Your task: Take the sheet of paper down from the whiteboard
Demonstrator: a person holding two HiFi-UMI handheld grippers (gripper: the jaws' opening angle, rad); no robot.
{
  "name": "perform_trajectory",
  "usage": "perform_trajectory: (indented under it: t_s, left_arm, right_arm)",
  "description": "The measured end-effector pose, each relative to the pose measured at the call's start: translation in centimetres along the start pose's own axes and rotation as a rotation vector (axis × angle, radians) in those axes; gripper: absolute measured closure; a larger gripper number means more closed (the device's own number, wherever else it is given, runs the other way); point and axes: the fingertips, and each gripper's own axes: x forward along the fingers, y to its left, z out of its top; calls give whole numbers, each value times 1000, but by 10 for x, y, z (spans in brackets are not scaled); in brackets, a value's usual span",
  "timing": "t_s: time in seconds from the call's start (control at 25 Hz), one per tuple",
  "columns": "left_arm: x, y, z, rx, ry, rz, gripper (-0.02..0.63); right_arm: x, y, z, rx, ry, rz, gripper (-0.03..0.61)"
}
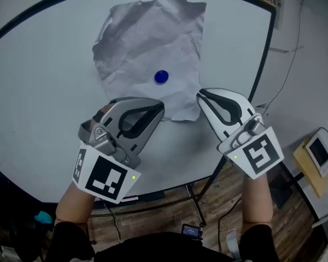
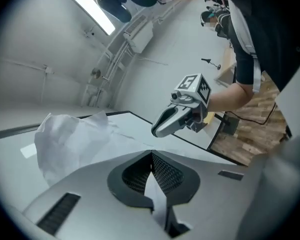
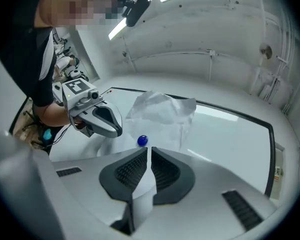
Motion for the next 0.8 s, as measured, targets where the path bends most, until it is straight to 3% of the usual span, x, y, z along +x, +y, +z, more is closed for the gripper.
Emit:
perform_trajectory:
  t_s: [0.24, 0.36, 0.44, 0.52, 0.68, 0.8]
  left_arm:
    - [20, 29, 8, 133, 76, 65, 591]
    - [29, 32, 8, 182, 129, 56, 495]
    - [34, 32, 7, 202, 160, 46, 486]
    - [38, 33, 2, 221, 206, 40, 479]
    - [46, 27, -12, 227, 297, -2, 471]
    - [49, 30, -20, 244, 340, 20, 471]
  right_arm:
    - [11, -47, 29, -124, -11, -53, 555]
    - [10, -65, 57, -142, -56, -101, 554]
    - [12, -71, 75, -155, -82, -109, 528]
    - [16, -72, 91, -162, -95, -97, 432]
    - [25, -73, 118, -187, -113, -106, 430]
    - [32, -74, 126, -209, -112, -116, 430]
